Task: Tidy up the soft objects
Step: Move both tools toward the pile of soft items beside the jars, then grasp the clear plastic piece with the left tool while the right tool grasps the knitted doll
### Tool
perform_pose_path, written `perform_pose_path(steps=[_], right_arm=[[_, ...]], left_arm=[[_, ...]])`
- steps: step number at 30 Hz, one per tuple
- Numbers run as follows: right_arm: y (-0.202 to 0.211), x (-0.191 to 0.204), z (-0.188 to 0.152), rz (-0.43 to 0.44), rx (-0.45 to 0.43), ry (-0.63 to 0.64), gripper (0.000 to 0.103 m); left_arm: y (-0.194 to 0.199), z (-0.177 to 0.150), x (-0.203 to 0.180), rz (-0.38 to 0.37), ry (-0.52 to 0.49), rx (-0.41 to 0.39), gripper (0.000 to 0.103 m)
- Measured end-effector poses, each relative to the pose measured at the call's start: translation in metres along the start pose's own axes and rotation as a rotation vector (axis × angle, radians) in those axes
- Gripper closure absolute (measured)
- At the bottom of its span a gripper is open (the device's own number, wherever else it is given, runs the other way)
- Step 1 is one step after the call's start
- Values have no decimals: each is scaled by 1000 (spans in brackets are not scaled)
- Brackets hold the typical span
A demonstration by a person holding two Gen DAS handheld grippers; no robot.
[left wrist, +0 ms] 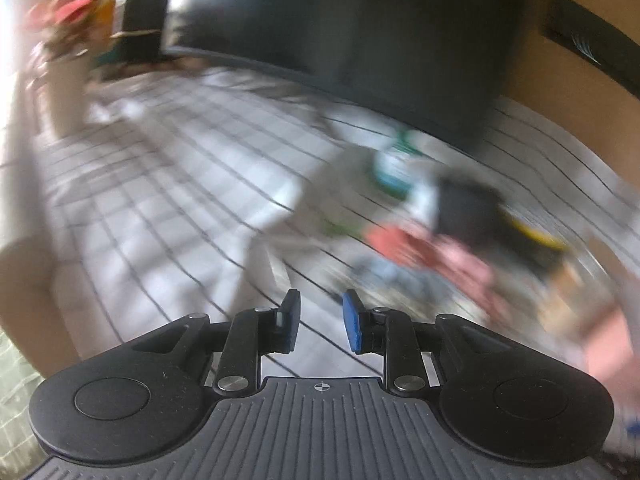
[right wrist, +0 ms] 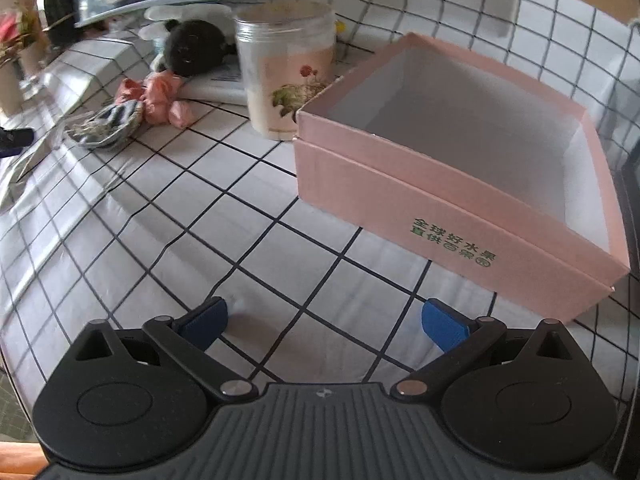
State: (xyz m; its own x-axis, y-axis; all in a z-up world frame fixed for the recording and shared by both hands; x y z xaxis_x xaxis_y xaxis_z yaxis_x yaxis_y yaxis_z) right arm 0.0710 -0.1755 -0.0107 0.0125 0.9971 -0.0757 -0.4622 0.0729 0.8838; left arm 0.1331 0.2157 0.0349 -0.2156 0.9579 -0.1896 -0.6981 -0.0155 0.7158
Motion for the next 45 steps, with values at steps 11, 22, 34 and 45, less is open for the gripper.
perform_pose_path(steps=[11,22,34,45], right_arm=[[29,66,20,-21,-67,9,12],[27,94,22,-84,-97,65,12],[19,162,89,-27,-214,191,12],[-44,253,160,98,-191,224,31]], left_arm=[[-76,41,34,-42,20,130,77],[-97,36,1,-57,-283,128,76],[-76,33,41,-204,-207,95,88],[-25,50,111,-191,-74,-6,95]])
Point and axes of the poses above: each gripper's, at about its wrist camera, not at the fingertips, and y roughly against the way its jaws point, x to its left, z to its top, the point moved 4 cm from there along -y, roughly the way its jaws point, and after that the axes turned 6 degrees about x, right-handed, at the moved point
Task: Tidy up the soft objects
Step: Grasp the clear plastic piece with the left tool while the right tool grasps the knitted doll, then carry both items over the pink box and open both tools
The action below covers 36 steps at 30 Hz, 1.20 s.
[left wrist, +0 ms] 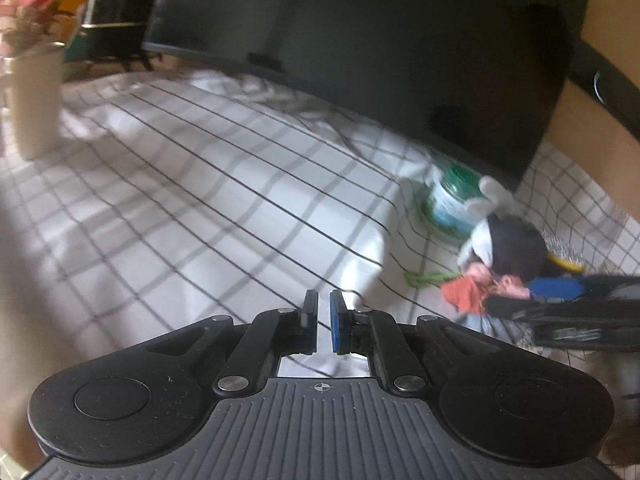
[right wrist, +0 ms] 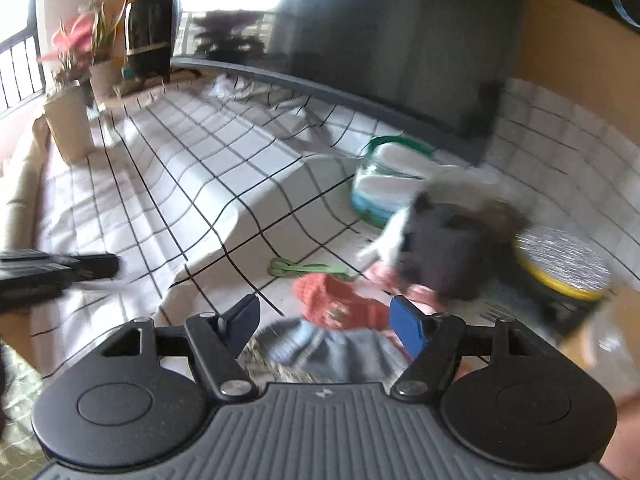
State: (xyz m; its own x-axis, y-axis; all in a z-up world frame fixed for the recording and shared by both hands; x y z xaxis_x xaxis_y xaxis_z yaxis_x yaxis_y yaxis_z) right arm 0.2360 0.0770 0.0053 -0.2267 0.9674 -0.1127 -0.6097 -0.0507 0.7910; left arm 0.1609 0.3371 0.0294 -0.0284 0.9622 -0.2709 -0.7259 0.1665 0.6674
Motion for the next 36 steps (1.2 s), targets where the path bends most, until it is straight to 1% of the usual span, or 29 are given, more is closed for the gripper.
perform_pose_path(steps=[2,4,6,7,9,10,11,12,14,16,19,20,21,24,27,30,33,36], right_arm=[[-19,-1,-2,-29,39,-30,31],[-29,-5,-5,-39,84,-81,31],[-29,-8,-8,-21,101,-108,31],[-26,-8,-10,-20,101,-97,31],[-17,-3,-14,-24,91,-51,31],[-13,0,-17,-26,84,-21,30],[-9,2,-19,-27,82,0,30],[-5,4,-23,-24,84,18,30],[1,7,-31,-12,94,43,30],[6,8,-35,-3,102,60,30],[17,9,-43,9,96,73,29],[20,8,-46,11,93,72,27],[22,7,-48,14,91,70,27],[27,4,-57,26,93,58,27],[31,1,-65,33,90,36,27],[36,-2,-68,36,77,15,27],[38,-6,-62,32,47,5,27],[30,-11,-46,7,8,-8,27]], left_arm=[[7,1,7,3,7,-18,95],[9,-1,14,-9,18,-23,95],[6,-6,21,-36,46,-4,95],[4,-8,25,-36,65,6,95],[0,-11,31,-32,94,53,94],[-3,-13,33,-36,96,98,94],[-7,-15,33,-42,77,139,93],[-11,-17,29,-46,28,168,93],[-15,-18,21,-37,-73,202,92],[-19,-17,10,-49,-185,247,92],[-29,-18,-5,-23,-345,323,89],[-30,-20,-9,-18,-396,326,89],[-32,-19,-12,-9,-434,340,89],[-42,-13,-22,17,-489,386,87],[-53,-6,-28,21,-498,400,87],[-62,2,-29,10,-460,414,87],[-64,3,-30,6,-431,390,87],[-63,-1,-32,31,-410,349,86]])
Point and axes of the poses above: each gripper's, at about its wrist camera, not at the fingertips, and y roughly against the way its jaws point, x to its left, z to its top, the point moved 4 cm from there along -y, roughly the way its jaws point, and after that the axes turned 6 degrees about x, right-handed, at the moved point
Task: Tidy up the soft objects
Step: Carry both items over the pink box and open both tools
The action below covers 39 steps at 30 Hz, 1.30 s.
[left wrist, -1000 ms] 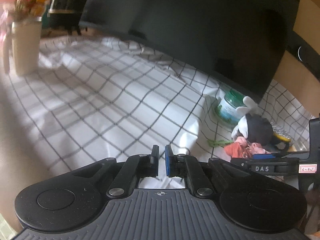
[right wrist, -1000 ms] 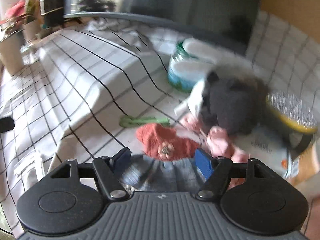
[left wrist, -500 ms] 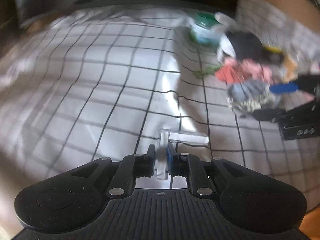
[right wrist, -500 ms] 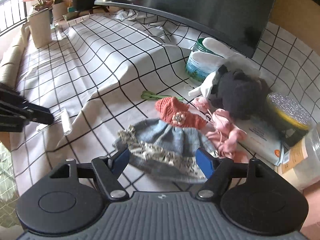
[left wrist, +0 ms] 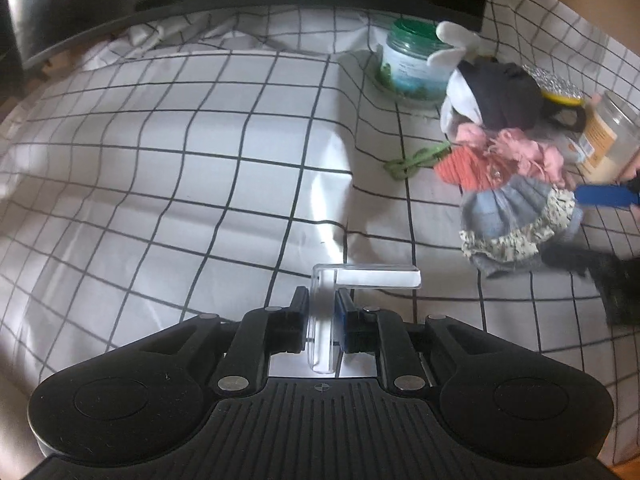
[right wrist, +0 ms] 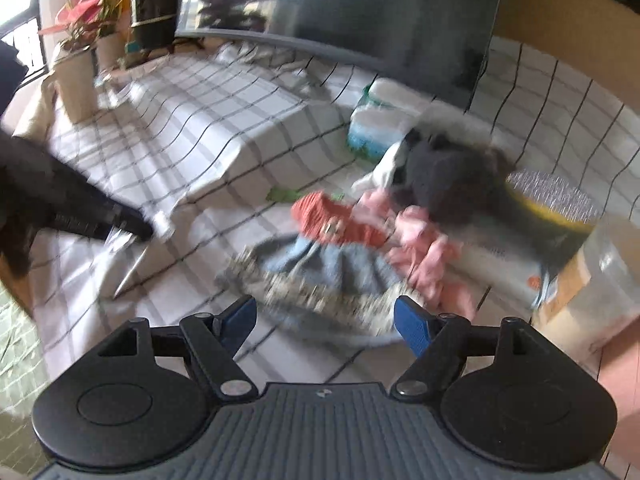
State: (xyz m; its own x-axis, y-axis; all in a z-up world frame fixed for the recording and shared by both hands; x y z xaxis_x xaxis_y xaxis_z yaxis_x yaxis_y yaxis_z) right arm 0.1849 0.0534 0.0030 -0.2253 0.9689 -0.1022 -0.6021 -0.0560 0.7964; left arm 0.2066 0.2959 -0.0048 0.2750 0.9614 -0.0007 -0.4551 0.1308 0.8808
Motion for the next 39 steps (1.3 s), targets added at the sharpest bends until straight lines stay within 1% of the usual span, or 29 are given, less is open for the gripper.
perform_pose_path(steps=[2,4,6,9,11,12,13,14,15,16,17,20,23,26,28,30,32,35,37,39], right_arm=[[-10,-1,14,-10,-20,-12,27],[-23,-2,27,2,-24,-16,27],[-38,-1,36,14,-5,-19,27],[-61,1,40,15,53,-38,27],[-68,5,39,13,66,-47,27],[-68,8,38,5,62,-39,28],[-67,12,39,12,63,-23,43],[-64,15,40,29,68,-6,69],[-62,19,43,46,84,10,79],[-57,20,46,61,86,14,81],[-48,21,49,72,68,18,81],[-14,16,62,89,-8,20,82],[24,-1,77,85,-91,-15,82],[70,-34,91,45,-183,-60,82],[98,-61,95,-2,-239,-86,82],[127,-91,95,-69,-295,-108,82],[154,-121,90,-152,-341,-132,81],[188,-169,70,-275,-375,-180,81],[201,-196,51,-350,-378,-222,81],[208,-223,32,-397,-358,-278,81]], left_arm=[[2,-7,-2,22,28,-43,87],[4,-11,-3,31,51,-73,87],[5,-15,-2,32,81,-95,87],[7,-21,0,31,127,-130,88],[8,-24,1,29,153,-150,88],[9,-25,2,28,164,-158,88],[11,-26,2,27,170,-167,88],[13,-26,3,27,169,-175,88],[16,-24,4,31,163,-185,88],[19,-22,6,37,156,-192,88],[21,-18,7,42,151,-199,88],[30,-1,13,69,145,-227,88],[48,24,9,70,132,-289,88],[73,56,-11,56,73,-377,88],[88,82,-32,41,30,-431,88],[100,109,-58,13,-13,-476,88],[109,135,-86,-34,-49,-507,88],[116,173,-137,-131,-102,-536,88],[117,191,-173,-195,-128,-535,88],[113,206,-210,-276,-156,-511,88]])
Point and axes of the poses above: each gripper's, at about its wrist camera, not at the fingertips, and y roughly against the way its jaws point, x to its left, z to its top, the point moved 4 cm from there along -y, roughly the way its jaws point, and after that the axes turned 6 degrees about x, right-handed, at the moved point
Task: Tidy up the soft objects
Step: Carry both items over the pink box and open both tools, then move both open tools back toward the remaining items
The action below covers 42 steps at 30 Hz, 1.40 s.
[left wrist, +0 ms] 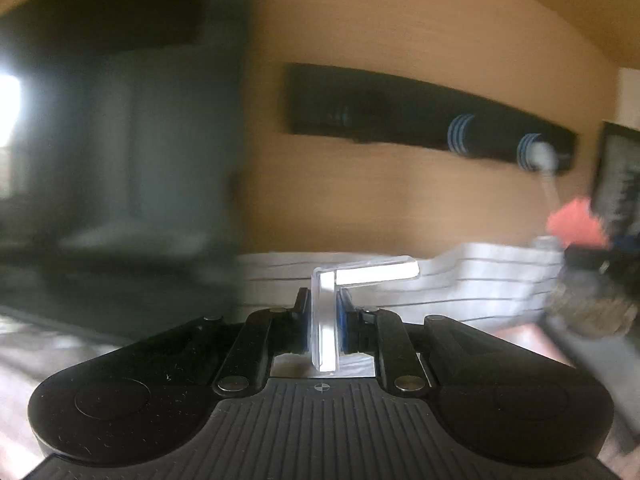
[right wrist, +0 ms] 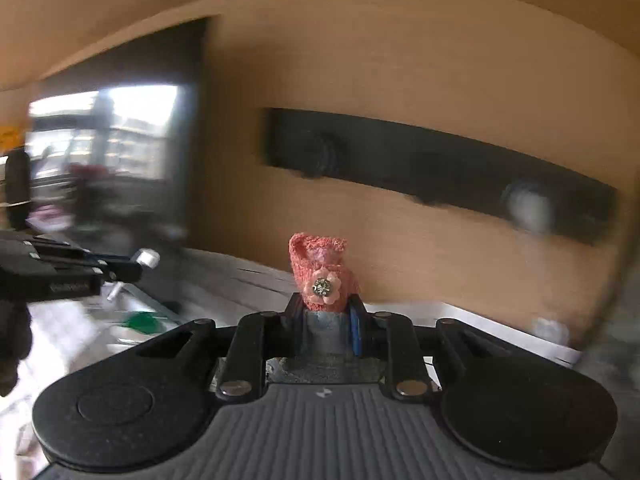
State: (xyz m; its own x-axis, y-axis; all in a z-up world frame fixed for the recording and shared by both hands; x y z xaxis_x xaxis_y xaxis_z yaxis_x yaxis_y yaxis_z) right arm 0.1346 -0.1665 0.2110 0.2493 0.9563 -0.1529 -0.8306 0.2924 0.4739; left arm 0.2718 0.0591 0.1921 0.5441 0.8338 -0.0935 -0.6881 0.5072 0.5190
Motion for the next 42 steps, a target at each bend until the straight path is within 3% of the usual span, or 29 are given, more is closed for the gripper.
perform_pose_path(steps=[5,7,9,11,15,18,26,31,34,36,38,42], right_arm=[[-11,-65,-35,-124,62,-102,81],[-16,-84,-47,-142,88,-133,81],[-26,-94,-60,-129,117,-155,75],[-35,-98,-75,-109,156,-170,49],[-36,-91,-99,-106,174,-152,41],[-25,-93,-114,-111,184,-145,37],[-25,-75,-135,-46,232,-164,37],[-18,-44,-145,-5,240,-97,35],[-14,-17,-152,21,252,-25,35],[-13,4,-157,51,266,27,35],[-13,25,-160,83,282,74,34],[-18,67,-166,135,305,164,34]], left_arm=[[-54,21,-80,-193,-49,90,87],[-79,26,-111,-282,-26,170,87],[-109,24,-134,-376,45,316,86],[-134,12,-153,-396,75,402,87],[-156,-23,-174,-292,-58,446,86],[-156,-40,-184,-268,-129,441,86],[-92,-48,-151,-300,-27,287,86],[-43,-73,-100,-240,78,203,86],[-18,-100,-60,-146,130,175,86],[-6,-120,-29,-40,160,176,86],[2,-142,4,72,226,203,86],[16,-170,58,224,364,231,86]])
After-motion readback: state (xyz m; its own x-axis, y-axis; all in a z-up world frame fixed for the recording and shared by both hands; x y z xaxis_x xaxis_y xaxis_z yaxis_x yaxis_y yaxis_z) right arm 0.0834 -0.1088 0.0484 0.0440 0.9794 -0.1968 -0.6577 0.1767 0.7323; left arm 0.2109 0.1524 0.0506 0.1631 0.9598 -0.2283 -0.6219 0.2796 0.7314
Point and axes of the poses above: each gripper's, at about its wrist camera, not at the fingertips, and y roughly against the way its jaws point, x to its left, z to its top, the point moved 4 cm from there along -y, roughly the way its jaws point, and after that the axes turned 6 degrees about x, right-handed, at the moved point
